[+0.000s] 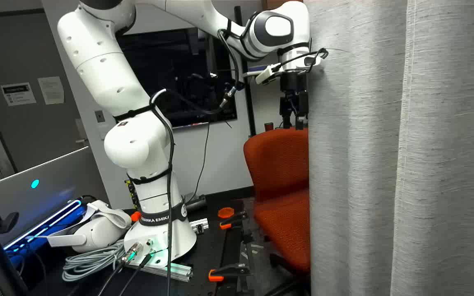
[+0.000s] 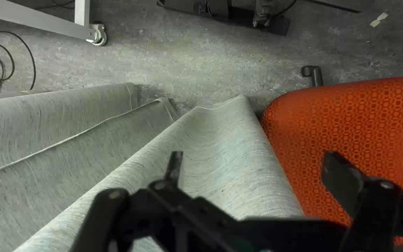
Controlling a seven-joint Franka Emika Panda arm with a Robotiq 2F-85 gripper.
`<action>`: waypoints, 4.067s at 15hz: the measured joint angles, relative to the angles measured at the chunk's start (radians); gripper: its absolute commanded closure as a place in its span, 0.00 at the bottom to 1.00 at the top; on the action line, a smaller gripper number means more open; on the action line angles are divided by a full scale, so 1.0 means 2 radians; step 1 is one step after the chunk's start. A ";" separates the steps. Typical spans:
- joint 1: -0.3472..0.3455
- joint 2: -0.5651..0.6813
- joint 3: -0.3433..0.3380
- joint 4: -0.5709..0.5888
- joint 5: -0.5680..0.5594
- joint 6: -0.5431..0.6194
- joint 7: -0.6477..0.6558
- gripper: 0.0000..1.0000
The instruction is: Slide the curtain to the right
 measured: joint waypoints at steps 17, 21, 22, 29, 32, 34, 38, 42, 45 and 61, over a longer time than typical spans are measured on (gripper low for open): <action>0.000 0.000 0.000 0.000 0.000 0.000 0.000 0.00; 0.000 0.000 -0.001 0.000 0.000 0.000 0.000 0.00; 0.001 0.000 -0.002 0.000 0.000 0.001 0.000 0.00; 0.001 -0.013 -0.009 -0.001 0.000 0.073 -0.003 0.00; 0.003 -0.030 -0.010 -0.006 0.000 0.126 -0.014 0.00; 0.008 -0.047 -0.011 -0.013 0.000 0.166 -0.025 0.00; 0.022 -0.086 -0.014 -0.035 0.000 0.252 -0.040 0.00; 0.026 -0.126 -0.014 -0.053 0.000 0.340 -0.043 0.00; 0.026 -0.152 -0.014 -0.057 -0.003 0.400 -0.045 0.00; -0.088 -0.160 0.044 -0.050 -0.044 0.570 -0.019 0.00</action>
